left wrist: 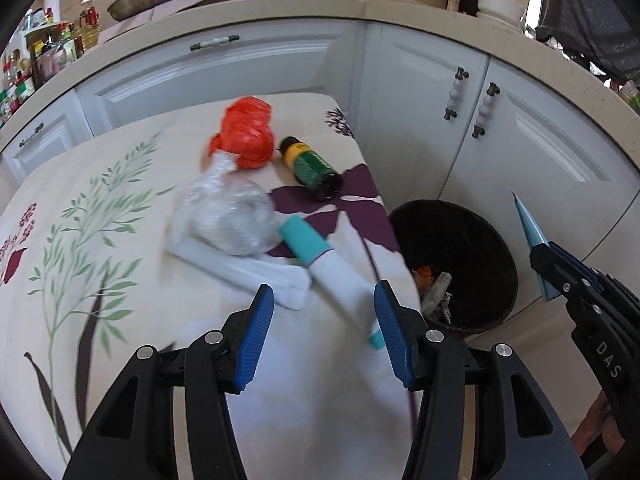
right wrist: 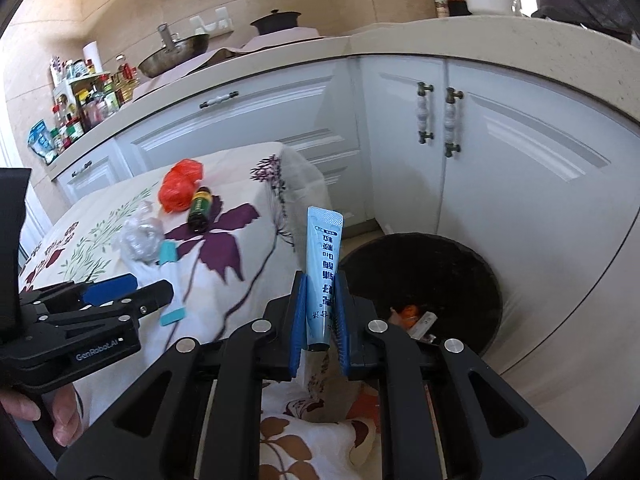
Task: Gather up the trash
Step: 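Lift the blue tube with the right tool while the left tool grasps the white teal-capped tube, then carry both tubes over the black bin and open both tools to release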
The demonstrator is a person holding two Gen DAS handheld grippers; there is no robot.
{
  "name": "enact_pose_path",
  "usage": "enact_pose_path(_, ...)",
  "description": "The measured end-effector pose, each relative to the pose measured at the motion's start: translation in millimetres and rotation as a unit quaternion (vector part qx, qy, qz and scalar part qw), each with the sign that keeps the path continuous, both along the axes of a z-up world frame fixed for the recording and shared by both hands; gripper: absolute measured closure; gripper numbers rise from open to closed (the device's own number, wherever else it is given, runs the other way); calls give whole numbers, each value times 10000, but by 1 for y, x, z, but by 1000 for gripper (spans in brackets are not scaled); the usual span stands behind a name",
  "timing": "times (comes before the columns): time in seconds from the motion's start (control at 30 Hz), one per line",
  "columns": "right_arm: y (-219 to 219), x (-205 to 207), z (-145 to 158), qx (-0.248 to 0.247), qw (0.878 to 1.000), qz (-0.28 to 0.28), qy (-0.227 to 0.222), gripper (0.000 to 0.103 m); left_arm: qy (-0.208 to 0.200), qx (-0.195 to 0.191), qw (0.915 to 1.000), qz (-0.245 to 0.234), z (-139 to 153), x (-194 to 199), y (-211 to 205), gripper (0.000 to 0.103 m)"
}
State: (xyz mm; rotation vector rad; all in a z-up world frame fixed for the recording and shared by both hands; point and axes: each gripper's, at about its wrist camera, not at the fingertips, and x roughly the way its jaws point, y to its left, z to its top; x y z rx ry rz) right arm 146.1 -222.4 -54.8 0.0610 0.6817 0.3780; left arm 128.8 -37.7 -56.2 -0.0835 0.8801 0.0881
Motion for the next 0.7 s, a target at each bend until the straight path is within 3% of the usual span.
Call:
enact_pose_path(0.17,-10,8,-7,86,9999,-16,83,89,34,165,9999,14,-1,8,-10,51)
enact_pose_path(0.27,-13,11,-11,118,9999,5,119,89,19,246,9997,56,-1,9,-13,63)
enact_pose_path(0.33,-14,13,-13,148,9998,19,147,89,-3,295,9996,30,-1,7,-15,76)
enact_pose_path(0.57,-17,13,-15,199,9997,34,165,89,-133,209,9997,5,3,-1,-15,86)
enact_pose_path(0.7,-16,11,-12,198,9997,40,133,89,-350,386,9986,-35,10,-11,-16,87)
